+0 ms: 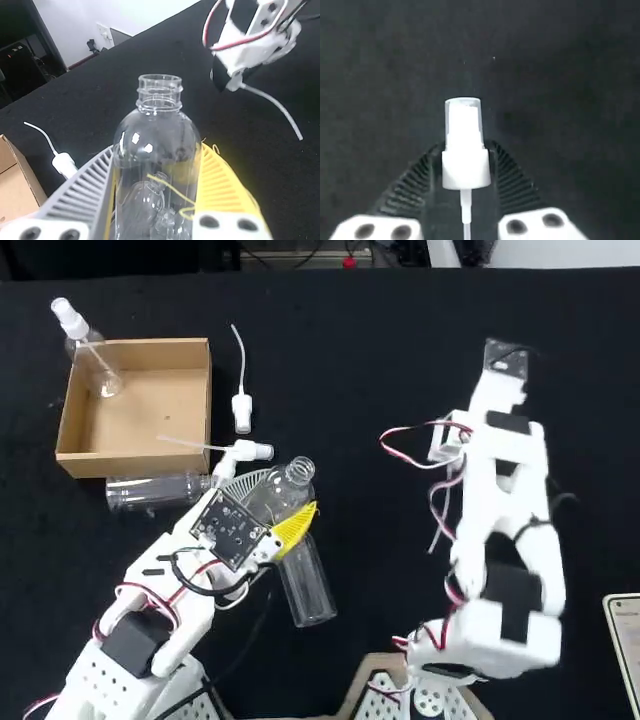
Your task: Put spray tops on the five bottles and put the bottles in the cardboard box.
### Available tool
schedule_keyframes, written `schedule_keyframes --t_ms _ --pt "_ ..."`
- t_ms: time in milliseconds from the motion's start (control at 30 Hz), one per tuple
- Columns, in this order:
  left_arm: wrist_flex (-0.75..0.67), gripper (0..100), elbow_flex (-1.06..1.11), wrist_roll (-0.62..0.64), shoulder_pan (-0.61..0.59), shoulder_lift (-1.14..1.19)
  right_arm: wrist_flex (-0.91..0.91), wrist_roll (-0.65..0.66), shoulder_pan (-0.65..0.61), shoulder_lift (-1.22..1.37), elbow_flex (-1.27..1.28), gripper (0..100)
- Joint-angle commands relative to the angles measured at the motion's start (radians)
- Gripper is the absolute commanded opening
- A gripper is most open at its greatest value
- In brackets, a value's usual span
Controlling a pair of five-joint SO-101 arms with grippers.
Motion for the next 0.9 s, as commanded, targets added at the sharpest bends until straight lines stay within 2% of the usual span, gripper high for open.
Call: schedule_keyframes --t_ms 0,167,433,633,867 --pt "-0.014 9 0.001 0.011 0.008 -0.014 0.037 0.009 -0.005 0.070 -0.139 2.2" --pt "-0.015 9 0.004 0.011 0.008 -0.014 0.262 0.009 -0.061 0.182 -0.318 14.9" --pt "-0.015 9 0.004 0.011 0.008 -0.014 0.511 0.011 -0.078 0.295 -0.644 13.0" --pt "-0.015 9 0.004 0.011 0.008 -0.014 0.606 0.029 -0.106 0.437 -0.737 13.2" --pt "-0.015 9 0.004 0.011 0.008 -0.014 0.669 -0.068 -0.144 0.544 -0.889 13.2"
